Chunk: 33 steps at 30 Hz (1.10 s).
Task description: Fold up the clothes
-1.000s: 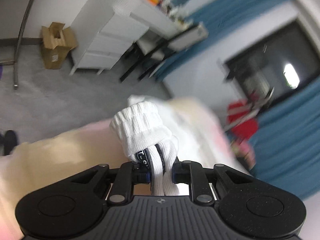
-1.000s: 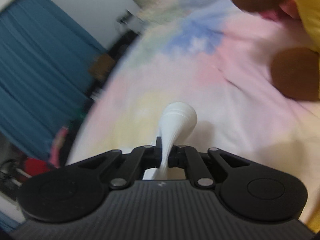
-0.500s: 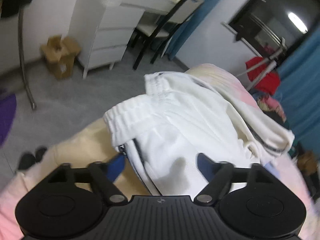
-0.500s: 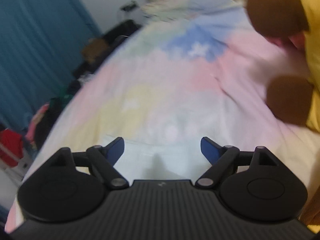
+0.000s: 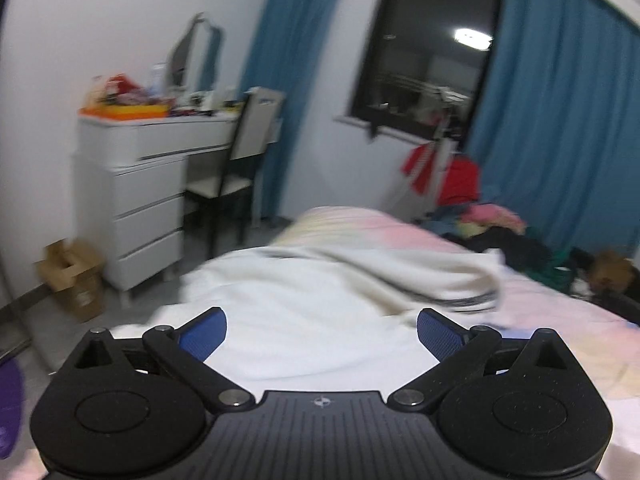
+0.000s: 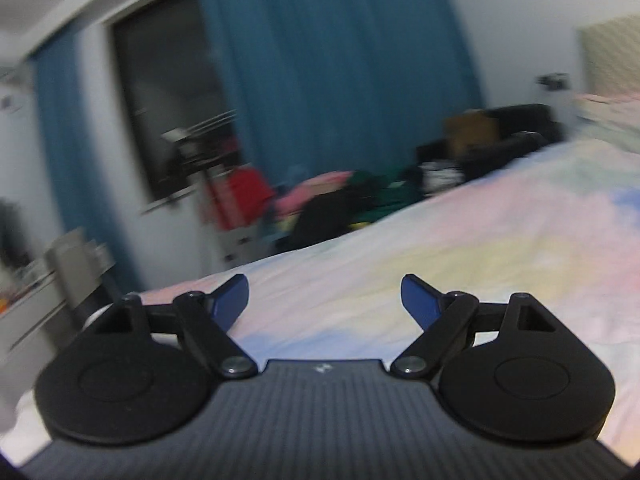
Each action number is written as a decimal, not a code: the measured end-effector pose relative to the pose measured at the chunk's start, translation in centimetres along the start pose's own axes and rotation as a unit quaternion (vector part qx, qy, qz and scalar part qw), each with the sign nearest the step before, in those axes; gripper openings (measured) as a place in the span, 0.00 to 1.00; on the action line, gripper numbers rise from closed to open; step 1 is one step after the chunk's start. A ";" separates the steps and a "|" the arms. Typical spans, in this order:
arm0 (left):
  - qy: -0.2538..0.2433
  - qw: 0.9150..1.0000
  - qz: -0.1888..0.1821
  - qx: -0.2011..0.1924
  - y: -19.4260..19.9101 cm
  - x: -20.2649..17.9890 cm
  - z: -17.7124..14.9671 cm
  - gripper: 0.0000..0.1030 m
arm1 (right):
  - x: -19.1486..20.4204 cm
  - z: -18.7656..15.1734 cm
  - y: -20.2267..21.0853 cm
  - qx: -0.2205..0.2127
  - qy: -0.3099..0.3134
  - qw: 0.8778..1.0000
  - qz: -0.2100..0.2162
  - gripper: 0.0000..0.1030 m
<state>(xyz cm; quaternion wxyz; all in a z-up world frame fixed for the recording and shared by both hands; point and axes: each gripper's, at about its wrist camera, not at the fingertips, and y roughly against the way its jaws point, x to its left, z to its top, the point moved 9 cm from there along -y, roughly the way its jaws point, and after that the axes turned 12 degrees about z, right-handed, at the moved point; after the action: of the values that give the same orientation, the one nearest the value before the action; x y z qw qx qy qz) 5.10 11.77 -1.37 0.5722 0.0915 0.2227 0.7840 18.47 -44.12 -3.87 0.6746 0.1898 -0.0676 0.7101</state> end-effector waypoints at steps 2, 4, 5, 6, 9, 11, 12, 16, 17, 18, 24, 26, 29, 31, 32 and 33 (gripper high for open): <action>-0.020 0.999 -0.032 -0.002 -0.3 -3.9 0.1 0.99 | 1.9 -0.9 -0.4 0.020 0.006 0.999 0.031 0.83; -0.039 0.998 -0.055 -0.002 -0.6 -7.0 0.3 0.99 | 3.3 -1.8 -0.6 0.037 0.012 0.998 0.056 0.83; -0.048 0.997 -0.061 -0.008 -0.7 -8.4 0.2 0.99 | 4.0 -2.1 -0.6 0.043 0.019 0.997 0.068 0.83; -0.057 0.996 -0.066 -0.015 -0.8 -9.6 0.0 0.99 | 5.1 -2.2 -0.4 0.044 0.031 0.996 0.075 0.83; -0.082 0.993 -0.081 -0.037 -1.1 -12.9 -0.9 0.99 | 6.2 -2.4 -0.6 0.042 0.050 0.994 0.084 0.83; -0.086 0.991 -0.088 -0.043 -2.1 -14.1 -2.1 0.99 | 6.9 -2.9 -0.9 0.047 0.045 0.994 0.085 0.83; -0.082 0.991 -0.092 -0.042 -2.8 -14.4 -2.8 0.99 | 7.3 -3.2 -1.0 0.049 0.042 0.994 0.085 0.83; -0.078 0.992 -0.098 -0.030 -6.1 -15.1 -5.0 0.99 | 7.4 -4.2 -1.8 0.054 0.039 0.994 0.092 0.83; -0.082 0.991 -0.096 -0.034 -6.7 -15.0 -5.2 0.99 | 7.5 -4.5 -1.9 0.053 0.040 0.993 0.094 0.83; -0.088 0.991 -0.093 -0.038 -7.0 -14.9 -5.4 0.99 | 7.7 -4.8 -2.1 0.055 0.040 0.993 0.094 0.83; -0.093 0.992 -0.085 -0.031 -8.9 -14.3 -6.3 0.99 | 7.8 -6.3 -3.8 0.067 0.022 0.992 0.102 0.82; -0.094 0.991 -0.085 -0.031 -9.1 -14.3 -6.4 0.99 | 7.7 -7.1 -4.5 0.078 0.011 0.991 0.105 0.79; -0.096 0.991 -0.091 -0.025 -9.0 -14.3 -6.7 0.99 | 7.6 -8.6 -5.4 0.105 -0.019 0.988 0.115 0.72; -0.099 0.990 -0.093 -0.025 -9.1 -14.3 -6.9 0.99 | 7.8 -9.5 -6.0 0.117 -0.034 0.985 0.122 0.66; -0.101 0.990 -0.093 -0.027 -9.0 -14.1 -6.9 0.99 | 7.9 -10.0 -6.3 0.123 -0.041 0.983 0.126 0.66; -0.099 0.990 -0.093 -0.026 -9.0 -14.0 -6.9 0.99 | 8.0 -10.4 -6.8 0.129 -0.050 0.982 0.130 0.66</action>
<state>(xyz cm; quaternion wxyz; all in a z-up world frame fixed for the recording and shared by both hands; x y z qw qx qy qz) 14.67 -0.84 -10.02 0.6641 0.1327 0.1525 0.7198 23.20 -32.42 -11.63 0.5423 0.3005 -0.0328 0.7839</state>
